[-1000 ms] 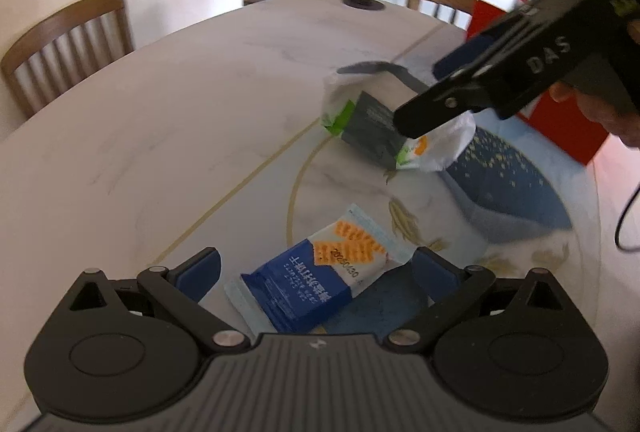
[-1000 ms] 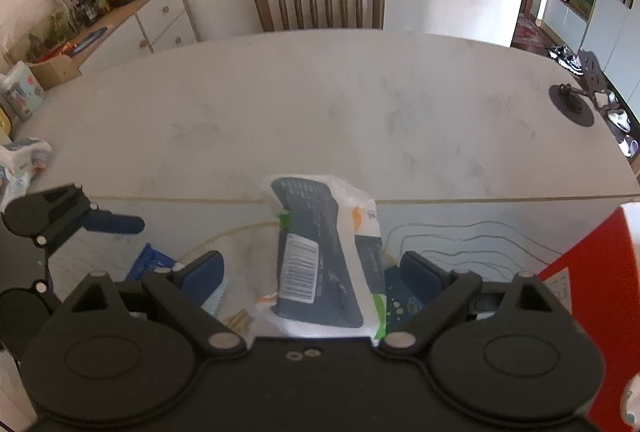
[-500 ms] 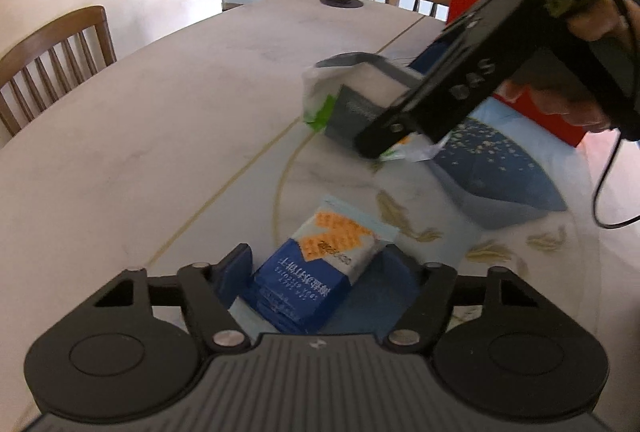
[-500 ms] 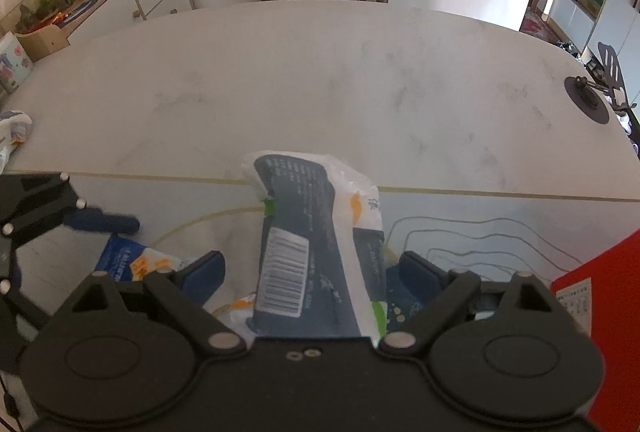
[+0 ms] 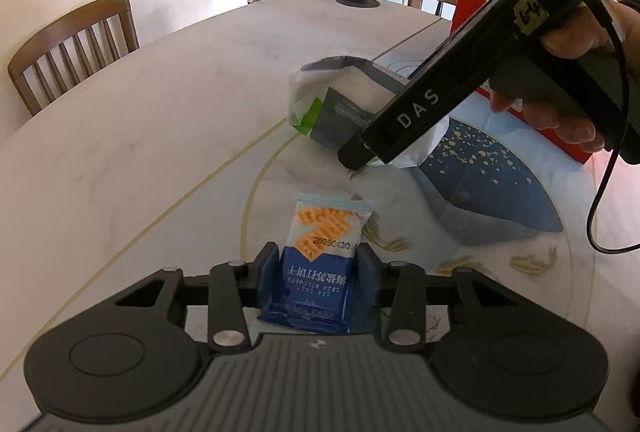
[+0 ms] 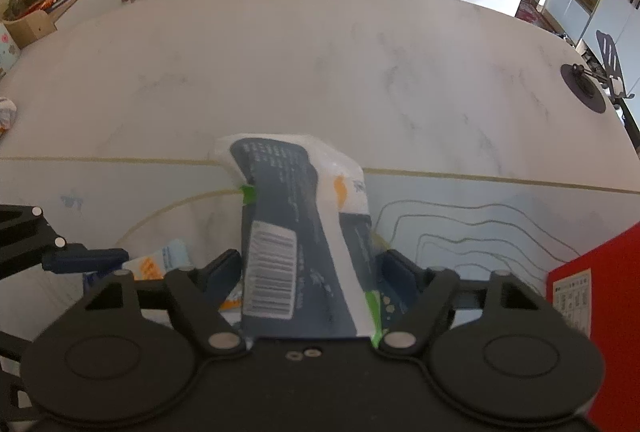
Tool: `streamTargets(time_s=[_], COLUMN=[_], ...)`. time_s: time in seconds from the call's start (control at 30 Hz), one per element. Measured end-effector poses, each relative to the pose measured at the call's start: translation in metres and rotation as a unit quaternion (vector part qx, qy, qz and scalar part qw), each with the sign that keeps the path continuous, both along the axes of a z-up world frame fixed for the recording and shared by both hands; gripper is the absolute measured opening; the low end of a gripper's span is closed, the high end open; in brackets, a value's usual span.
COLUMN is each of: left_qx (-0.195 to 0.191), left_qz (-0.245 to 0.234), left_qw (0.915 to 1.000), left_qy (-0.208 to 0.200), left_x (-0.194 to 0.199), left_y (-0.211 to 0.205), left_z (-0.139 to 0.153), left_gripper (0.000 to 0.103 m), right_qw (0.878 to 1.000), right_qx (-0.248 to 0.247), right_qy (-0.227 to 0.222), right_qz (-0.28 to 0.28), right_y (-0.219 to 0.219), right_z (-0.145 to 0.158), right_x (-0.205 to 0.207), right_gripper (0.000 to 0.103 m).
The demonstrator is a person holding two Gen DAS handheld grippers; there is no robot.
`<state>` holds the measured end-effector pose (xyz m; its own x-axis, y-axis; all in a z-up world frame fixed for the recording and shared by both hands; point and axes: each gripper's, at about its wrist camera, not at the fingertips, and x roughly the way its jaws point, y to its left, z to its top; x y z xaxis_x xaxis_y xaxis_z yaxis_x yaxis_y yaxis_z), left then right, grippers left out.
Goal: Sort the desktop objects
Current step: 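Grasp the white-and-navy bread bag with the right tool while the left tool grasps the blue biscuit packet, then carry the bread bag and biscuit packet over the red shoebox with both tools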
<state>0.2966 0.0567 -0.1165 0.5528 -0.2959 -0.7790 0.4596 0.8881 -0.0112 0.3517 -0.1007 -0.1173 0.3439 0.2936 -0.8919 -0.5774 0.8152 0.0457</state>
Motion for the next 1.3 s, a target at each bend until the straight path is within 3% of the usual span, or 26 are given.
streamTargets(time_s=[0.4,0.53,0.8,1.3], left_qx=[-0.005,-0.008,-0.015,-0.037], left_qz=[0.023,0.032,0.052,0.081], left_qw=[0.9997,0.9995,0.9985,0.9960], left_qy=[0.004,0.006,0.011,-0.005], left_x=[-0.001,-0.002,-0.011,-0.056], left_y=[-0.003,-0.002,0.002,-0.001], left_z=[0.001,0.001,0.007,0.051], left_gripper=[0.035,0.035,0.035,0.035], right_qw=[1.000,1.000,1.000,0.998], right_qx=[-0.016,-0.012,0.003,0.044], right_qy=[-0.004,-0.009,-0.014,-0.003], right_qz=[-0.012,-0.017,-0.028,-0.046], right_y=[-0.007,-0.012,-0.024,-0.054], right_z=[0.003,0.008,0.022,0.054], right_x=[-0.004,-0.006,-0.018,-0.061], right_gripper=[0.046,0.042,0.041,0.041])
